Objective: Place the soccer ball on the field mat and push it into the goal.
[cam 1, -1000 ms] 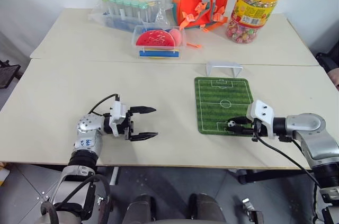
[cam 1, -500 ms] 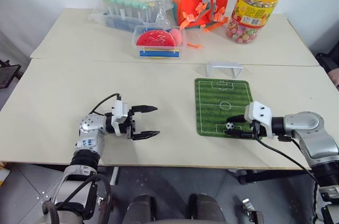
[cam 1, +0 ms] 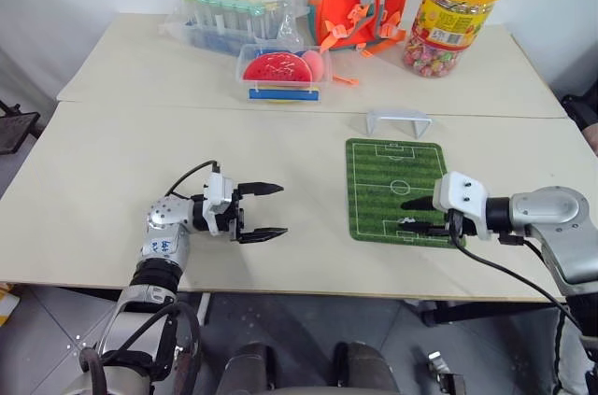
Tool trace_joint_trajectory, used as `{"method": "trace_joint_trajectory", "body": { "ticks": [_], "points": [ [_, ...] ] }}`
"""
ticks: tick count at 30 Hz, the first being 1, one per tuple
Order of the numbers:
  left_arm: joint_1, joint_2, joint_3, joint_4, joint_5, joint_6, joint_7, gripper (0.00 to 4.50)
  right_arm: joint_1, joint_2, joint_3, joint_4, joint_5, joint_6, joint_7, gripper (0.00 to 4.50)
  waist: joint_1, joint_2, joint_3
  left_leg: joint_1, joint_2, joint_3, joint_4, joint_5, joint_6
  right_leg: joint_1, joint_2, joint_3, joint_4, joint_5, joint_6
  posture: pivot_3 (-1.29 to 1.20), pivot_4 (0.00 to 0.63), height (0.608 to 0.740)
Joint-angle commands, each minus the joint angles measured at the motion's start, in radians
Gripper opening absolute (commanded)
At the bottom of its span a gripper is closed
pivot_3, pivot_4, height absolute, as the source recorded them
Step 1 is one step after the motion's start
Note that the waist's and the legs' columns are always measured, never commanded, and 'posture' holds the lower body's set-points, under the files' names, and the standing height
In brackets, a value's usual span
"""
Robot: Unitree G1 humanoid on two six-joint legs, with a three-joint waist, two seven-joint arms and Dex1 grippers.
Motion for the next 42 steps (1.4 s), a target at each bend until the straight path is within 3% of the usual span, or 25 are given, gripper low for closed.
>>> {"method": "trace_joint_trajectory", "body": {
  "ticks": [1, 2, 3, 12, 17, 21, 27, 32, 38, 42],
  "points": [
    [-0.017, 0.004, 0.013, 0.001, -0.005, -0.015, -0.013, 4.50, 0.071, -0.010, -0.025, -0.119, 0.045, 0.047, -0.013, 0.44, 0.000, 0.000, 0.000, 0.000, 0.000, 0.000, 0.000, 0.000, 0.000, 0.000, 0.000, 0.000, 0.000, 0.000, 0.000, 0.00, 0.150, 0.740],
    [-0.019, 0.005, 0.013, 0.006, -0.004, -0.016, -0.016, 4.50, 0.094, -0.009, -0.020, -0.127, 0.041, 0.044, -0.015, 0.08, 0.000, 0.000, 0.000, 0.000, 0.000, 0.000, 0.000, 0.000, 0.000, 0.000, 0.000, 0.000, 0.000, 0.000, 0.000, 0.00, 0.150, 0.740],
    [-0.021, 0.006, 0.013, 0.009, -0.004, -0.017, -0.019, 4.50, 0.110, -0.010, -0.016, -0.130, 0.035, 0.040, -0.015, 0.03, 0.000, 0.000, 0.000, 0.000, -0.001, 0.000, 0.000, 0.000, 0.000, 0.000, 0.000, 0.000, 0.000, 0.000, 0.000, 0.00, 0.150, 0.740],
    [-0.029, 0.014, 0.018, 0.011, -0.005, -0.016, -0.033, 4.50, 0.077, 0.018, 0.008, 0.044, -0.013, -0.050, -0.036, 0.03, -0.005, 0.000, 0.000, 0.000, 0.000, 0.001, 0.000, 0.000, 0.000, 0.000, 0.000, 0.000, 0.000, 0.000, 0.000, 0.00, 0.150, 0.740],
    [-0.033, 0.018, 0.020, 0.015, -0.002, -0.022, -0.035, 4.50, -0.079, 0.033, 0.031, 0.276, -0.066, -0.150, -0.036, 0.03, -0.007, 0.000, 0.000, 0.000, 0.000, 0.001, 0.001, 0.000, 0.000, 0.000, 0.000, 0.000, 0.000, 0.000, 0.000, 0.00, 0.150, 0.740],
    [-0.057, 0.014, 0.024, 0.041, 0.007, -0.036, -0.022, 4.50, -0.339, 0.079, 0.017, 0.574, -0.136, -0.274, -0.145, 0.03, -0.011, 0.000, 0.001, 0.001, 0.000, 0.002, 0.000, 0.000, 0.000, 0.000, 0.000, 0.000, 0.000, 0.000, 0.000, 0.00, 0.150, 0.740],
    [-0.090, 0.007, 0.030, 0.089, 0.015, -0.066, -0.006, 4.50, -0.502, 0.073, -0.042, 0.714, -0.137, -0.338, -0.227, 0.03, -0.011, 0.000, 0.001, -0.001, 0.000, 0.001, 0.000, 0.000, 0.000, 0.000, 0.000, -0.002, 0.001, 0.000, 0.000, 0.00, 0.150, 0.740],
    [-0.107, -0.002, 0.033, 0.118, 0.021, -0.078, 0.007, 4.50, -0.470, 0.051, -0.085, 0.645, -0.113, -0.303, -0.224, 0.03, -0.007, 0.000, 0.001, -0.005, 0.000, 0.003, 0.001, 0.000, 0.000, -0.001, -0.001, -0.007, 0.000, 0.000, 0.000, 0.00, 0.150, 0.740],
    [-0.140, -0.022, 0.056, 0.154, 0.014, -0.040, 0.060, 4.50, -0.256, -0.002, -0.217, 0.435, -0.043, -0.174, -0.245, 0.03, -0.001, 0.000, 0.001, -0.009, -0.001, 0.000, 0.003, 0.000, 0.000, -0.001, -0.002, -0.010, 0.000, 0.000, 0.000, 0.00, 0.150, 0.740],
    [-0.177, -0.034, 0.099, 0.168, -0.010, 0.016, 0.120, 4.50, 0.022, -0.020, -0.347, 0.289, 0.052, -0.117, -0.184, 0.87, 0.010, 0.000, 0.001, -0.010, -0.001, -0.004, 0.003, 0.000, 0.000, -0.001, -0.002, -0.014, -0.001, 0.000, 0.000, 0.00, 0.150, 0.740]
  ]
}}
